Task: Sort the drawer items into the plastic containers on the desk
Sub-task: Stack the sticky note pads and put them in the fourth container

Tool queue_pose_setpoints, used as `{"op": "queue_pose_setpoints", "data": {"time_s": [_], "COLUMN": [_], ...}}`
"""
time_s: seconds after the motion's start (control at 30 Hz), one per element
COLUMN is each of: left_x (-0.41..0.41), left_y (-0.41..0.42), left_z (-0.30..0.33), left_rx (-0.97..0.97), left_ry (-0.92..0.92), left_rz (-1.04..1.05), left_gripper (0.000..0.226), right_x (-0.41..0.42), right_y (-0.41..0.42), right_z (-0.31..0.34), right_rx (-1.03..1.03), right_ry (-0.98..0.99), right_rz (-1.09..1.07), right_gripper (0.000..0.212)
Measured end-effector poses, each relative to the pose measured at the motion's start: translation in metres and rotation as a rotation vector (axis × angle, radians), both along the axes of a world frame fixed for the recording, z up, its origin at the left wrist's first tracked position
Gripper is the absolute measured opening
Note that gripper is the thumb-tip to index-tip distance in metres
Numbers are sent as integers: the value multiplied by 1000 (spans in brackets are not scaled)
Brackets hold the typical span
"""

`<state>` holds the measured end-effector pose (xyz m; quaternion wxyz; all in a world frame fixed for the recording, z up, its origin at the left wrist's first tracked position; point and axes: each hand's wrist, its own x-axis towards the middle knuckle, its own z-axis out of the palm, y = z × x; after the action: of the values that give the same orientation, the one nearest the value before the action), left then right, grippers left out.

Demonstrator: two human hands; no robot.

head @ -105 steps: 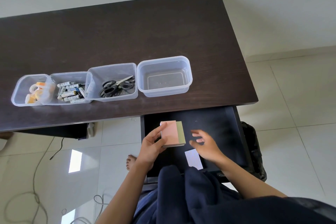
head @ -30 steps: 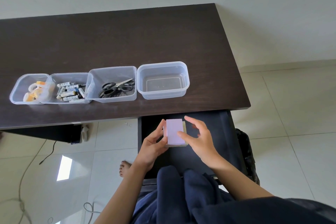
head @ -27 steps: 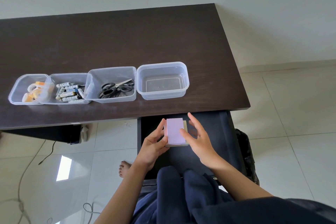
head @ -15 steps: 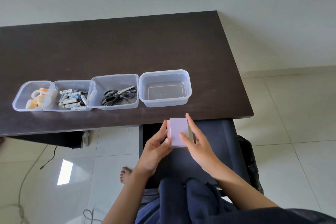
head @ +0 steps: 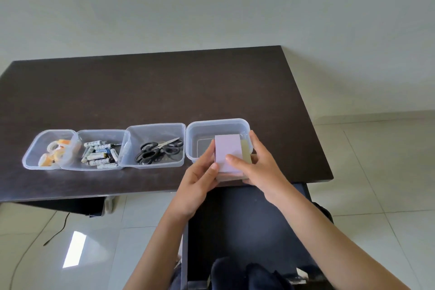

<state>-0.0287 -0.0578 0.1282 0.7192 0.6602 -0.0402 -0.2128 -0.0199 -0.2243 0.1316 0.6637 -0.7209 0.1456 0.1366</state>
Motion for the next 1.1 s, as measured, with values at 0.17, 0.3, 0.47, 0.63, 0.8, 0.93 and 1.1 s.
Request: {"op": "queue_pose_setpoints", "data": {"time_s": [0.17, 0.3, 0.47, 0.63, 0.8, 0.93, 1.1], "left_x": [37, 61, 85, 90, 93, 94, 94], "left_y": [8, 22, 49, 55, 55, 56, 56], "left_z": [13, 10, -9, -37, -44, -48, -50], "left_rx": [100, 353, 824, 817, 816, 812, 814], "left_ry": [-118, -193, -254, -264, -302, -306, -307], "left_rz": [0, 24, -26, -109, -56, -52, -41], "left_gripper": [49, 56, 93, 98, 95, 97, 97], "right_x": [47, 72, 105, 111, 131, 133, 127], "right_y": [5, 15, 22, 38, 39, 44, 51], "right_z": [14, 10, -28, -28, -61, -68, -55], "right_rx": [80, 117, 33, -129, -107, -174, -464], "right_ry": [120, 167, 308, 427, 455, 450, 393], "right_rz": [36, 29, 39, 110, 170, 179, 269], "right_gripper": [74, 50, 94, 66, 97, 88, 75]}}
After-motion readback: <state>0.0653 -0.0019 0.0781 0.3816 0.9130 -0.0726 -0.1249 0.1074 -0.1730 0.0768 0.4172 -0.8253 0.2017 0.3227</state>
